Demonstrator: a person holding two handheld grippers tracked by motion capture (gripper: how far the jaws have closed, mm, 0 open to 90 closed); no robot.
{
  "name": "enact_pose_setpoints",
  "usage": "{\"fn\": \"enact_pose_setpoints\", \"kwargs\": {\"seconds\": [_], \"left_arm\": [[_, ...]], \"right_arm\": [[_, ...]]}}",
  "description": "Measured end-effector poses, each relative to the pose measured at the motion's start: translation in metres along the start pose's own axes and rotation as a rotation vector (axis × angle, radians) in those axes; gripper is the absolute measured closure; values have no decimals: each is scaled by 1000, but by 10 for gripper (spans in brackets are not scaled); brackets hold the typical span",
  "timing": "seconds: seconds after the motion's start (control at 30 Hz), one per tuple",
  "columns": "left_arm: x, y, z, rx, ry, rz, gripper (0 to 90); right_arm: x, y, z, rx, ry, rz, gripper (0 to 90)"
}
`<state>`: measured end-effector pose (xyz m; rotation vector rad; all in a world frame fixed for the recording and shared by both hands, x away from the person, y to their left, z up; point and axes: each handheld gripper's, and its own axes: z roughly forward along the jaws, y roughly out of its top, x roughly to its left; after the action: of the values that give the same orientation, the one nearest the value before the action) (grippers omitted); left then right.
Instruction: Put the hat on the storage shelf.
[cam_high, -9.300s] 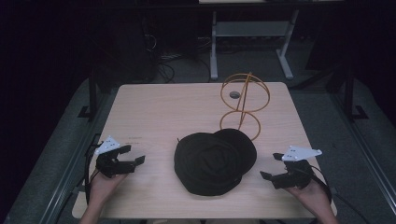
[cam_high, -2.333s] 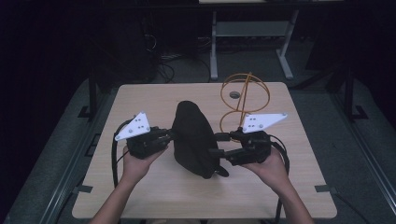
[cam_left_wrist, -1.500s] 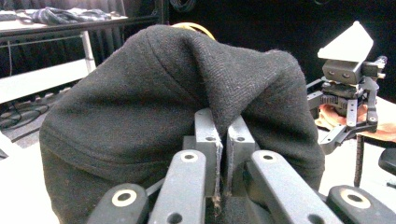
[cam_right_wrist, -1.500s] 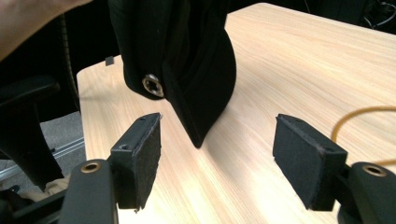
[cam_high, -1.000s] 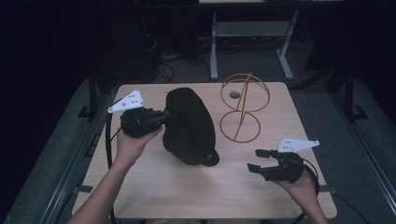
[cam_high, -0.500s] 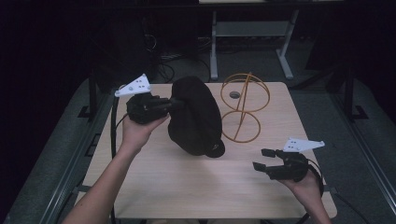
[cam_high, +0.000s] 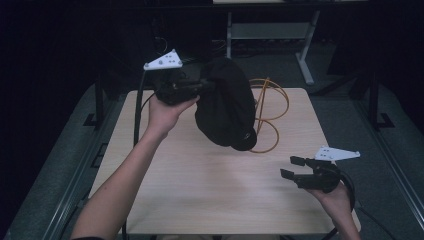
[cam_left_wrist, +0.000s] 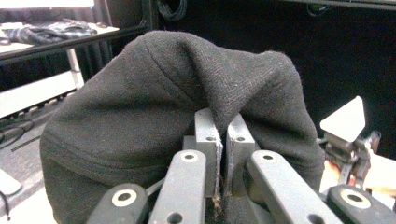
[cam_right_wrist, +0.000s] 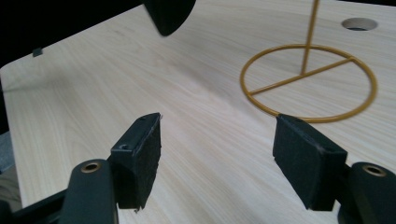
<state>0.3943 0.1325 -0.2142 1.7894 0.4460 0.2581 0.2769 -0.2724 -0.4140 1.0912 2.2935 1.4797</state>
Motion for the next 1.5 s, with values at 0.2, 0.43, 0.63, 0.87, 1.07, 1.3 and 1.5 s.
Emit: {"fn": "enact_pose_setpoints", "kwargs": {"seconds": [0.2, 0.43, 0.63, 0.87, 1.07, 1.3, 1.5], "left_arm": [[5, 25, 27, 8, -17, 27, 868], [7, 57, 67, 48, -33, 56, 868], [12, 70, 100, 79, -32, 45, 867], [18, 64, 133, 136, -34, 10, 867], [22, 59, 153, 174, -39, -12, 866], [25, 55, 169, 212, -38, -27, 865], [25, 50, 186, 274, -28, -27, 848]], "right_arm": [[-5, -1, -5, -25, -17, 9, 319], [-10, -3, -13, -59, -34, 28, 315], [-15, -5, -18, -74, -44, 39, 313], [-20, -10, -22, -88, -53, 57, 313], [-22, -12, -23, -90, -58, 57, 313], [-25, -14, -22, -81, -58, 60, 314], [-25, -14, -20, -67, -57, 60, 314]]}}
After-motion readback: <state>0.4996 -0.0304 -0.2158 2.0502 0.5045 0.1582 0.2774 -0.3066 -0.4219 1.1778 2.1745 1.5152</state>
